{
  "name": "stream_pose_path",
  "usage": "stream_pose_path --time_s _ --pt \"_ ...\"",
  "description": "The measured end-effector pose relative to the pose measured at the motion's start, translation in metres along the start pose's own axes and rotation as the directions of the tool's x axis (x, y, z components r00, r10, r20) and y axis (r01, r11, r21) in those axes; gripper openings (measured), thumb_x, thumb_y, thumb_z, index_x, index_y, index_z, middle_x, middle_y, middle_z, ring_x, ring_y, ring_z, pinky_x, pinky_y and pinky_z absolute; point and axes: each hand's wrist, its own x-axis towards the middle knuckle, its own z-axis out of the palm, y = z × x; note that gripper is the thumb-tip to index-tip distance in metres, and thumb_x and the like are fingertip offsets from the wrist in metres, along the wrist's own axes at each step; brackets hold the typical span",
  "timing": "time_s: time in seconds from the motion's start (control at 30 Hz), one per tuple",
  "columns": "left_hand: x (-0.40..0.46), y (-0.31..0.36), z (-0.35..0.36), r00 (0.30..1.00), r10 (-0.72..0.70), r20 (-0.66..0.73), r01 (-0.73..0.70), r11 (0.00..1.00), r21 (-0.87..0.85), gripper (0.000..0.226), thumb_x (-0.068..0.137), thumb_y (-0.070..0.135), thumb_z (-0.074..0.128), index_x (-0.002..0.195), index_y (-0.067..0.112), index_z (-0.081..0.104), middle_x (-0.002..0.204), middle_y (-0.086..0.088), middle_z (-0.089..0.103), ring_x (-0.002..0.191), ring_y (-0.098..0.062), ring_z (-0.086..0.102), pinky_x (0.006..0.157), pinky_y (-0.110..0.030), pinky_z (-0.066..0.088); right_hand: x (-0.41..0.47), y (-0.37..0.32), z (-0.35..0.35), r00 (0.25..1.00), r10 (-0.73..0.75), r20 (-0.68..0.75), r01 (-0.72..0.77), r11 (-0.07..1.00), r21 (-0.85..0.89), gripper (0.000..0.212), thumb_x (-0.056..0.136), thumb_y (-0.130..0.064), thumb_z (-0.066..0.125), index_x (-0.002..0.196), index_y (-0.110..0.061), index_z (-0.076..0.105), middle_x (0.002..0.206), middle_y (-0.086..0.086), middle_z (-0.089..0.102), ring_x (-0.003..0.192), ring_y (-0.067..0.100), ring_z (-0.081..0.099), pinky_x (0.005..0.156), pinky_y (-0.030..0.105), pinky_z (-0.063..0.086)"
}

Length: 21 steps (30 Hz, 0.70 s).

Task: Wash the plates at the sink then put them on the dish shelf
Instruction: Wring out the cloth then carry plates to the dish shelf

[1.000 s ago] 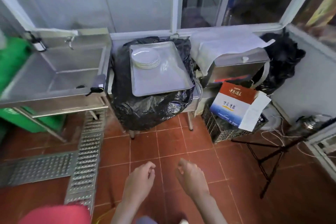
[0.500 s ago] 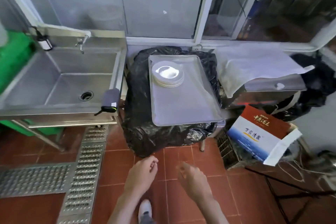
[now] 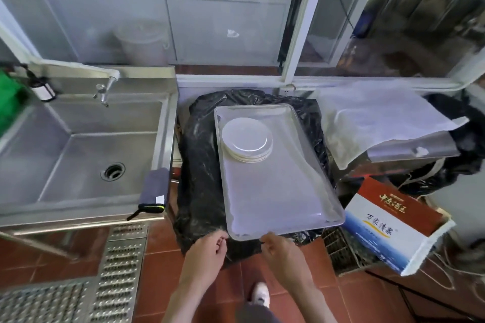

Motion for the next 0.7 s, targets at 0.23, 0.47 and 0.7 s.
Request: stream_pose_path --time_s 0.23,0.47,0.7 --pt "0.08 0.022 0.009 0.999 -0.047 0.0 0.047 0.997 -0.053 0.022 0.105 0.028 0.055 0.119 0.035 0.07 0.111 0.022 0.07 0.098 0.003 0.066 0.083 -0.018 0.054 0.093 0.007 -0.027 0.999 -0.023 0.038 0.017 0.99 0.138 0.021 0.1 -0.029 0.059 0.117 -0.031 0.07 0.098 -0.014 0.07 0.085 0.004 0.066 0.081 0.025 0.053" --pt "0.152 0.052 0.006 0.978 -0.205 -0.037 0.193 0.959 -0.208 0.021 0.104 0.022 0.059 0.116 0.037 0.069 0.111 0.024 0.068 0.107 0.0 0.066 0.083 -0.009 0.047 0.186 0.016 -0.058 0.997 -0.074 0.036 0.064 0.972 0.225 0.023 0.101 -0.025 0.059 0.121 -0.029 0.069 0.109 -0.016 0.071 0.093 0.002 0.067 0.076 0.007 0.046" --pt "0.228 0.084 -0.004 0.944 -0.311 -0.111 0.249 0.891 -0.381 0.029 0.105 0.023 0.057 0.134 0.019 0.061 0.122 0.011 0.065 0.117 -0.009 0.061 0.086 -0.015 0.042 0.261 0.02 -0.072 0.998 -0.064 0.002 0.059 0.926 0.373 0.045 0.101 -0.025 0.066 0.144 -0.022 0.053 0.138 -0.011 0.059 0.12 0.007 0.059 0.102 0.033 0.053"
